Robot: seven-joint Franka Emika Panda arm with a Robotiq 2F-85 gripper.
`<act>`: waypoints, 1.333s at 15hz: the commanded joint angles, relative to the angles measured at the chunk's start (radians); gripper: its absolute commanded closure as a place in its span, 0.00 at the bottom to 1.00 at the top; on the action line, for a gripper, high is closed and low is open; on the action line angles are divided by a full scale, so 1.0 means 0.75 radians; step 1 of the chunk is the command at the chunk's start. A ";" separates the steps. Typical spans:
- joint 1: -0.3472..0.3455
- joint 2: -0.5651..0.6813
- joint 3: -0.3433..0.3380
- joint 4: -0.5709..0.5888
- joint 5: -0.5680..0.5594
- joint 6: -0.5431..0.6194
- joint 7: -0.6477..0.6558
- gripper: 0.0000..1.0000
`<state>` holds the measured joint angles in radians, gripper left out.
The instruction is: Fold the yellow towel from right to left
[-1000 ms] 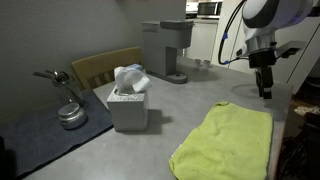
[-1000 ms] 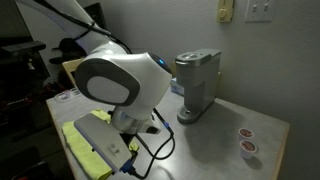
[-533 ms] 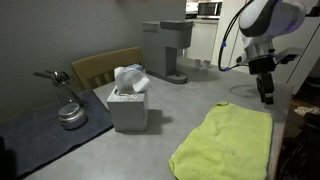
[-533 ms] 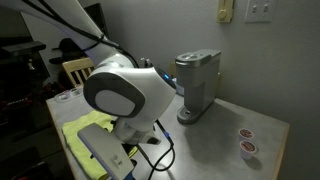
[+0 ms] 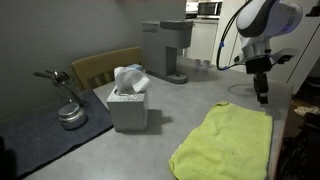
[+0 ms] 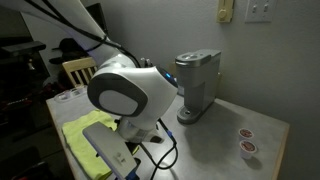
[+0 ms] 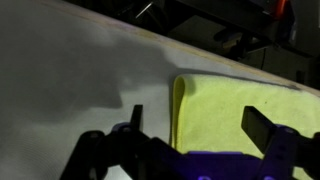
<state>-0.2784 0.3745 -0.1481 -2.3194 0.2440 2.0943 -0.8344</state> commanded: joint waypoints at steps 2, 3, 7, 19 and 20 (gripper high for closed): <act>-0.004 0.022 0.052 -0.005 0.053 0.118 0.080 0.00; 0.009 0.027 0.070 -0.003 0.054 0.131 0.097 0.00; 0.064 0.051 0.148 0.007 0.024 0.178 0.159 0.00; 0.173 0.035 0.112 0.005 -0.462 0.258 0.567 0.00; 0.166 0.039 0.116 0.007 -0.466 0.262 0.567 0.00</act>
<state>-0.1544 0.4162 -0.0534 -2.3072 -0.0720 2.2715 -0.4324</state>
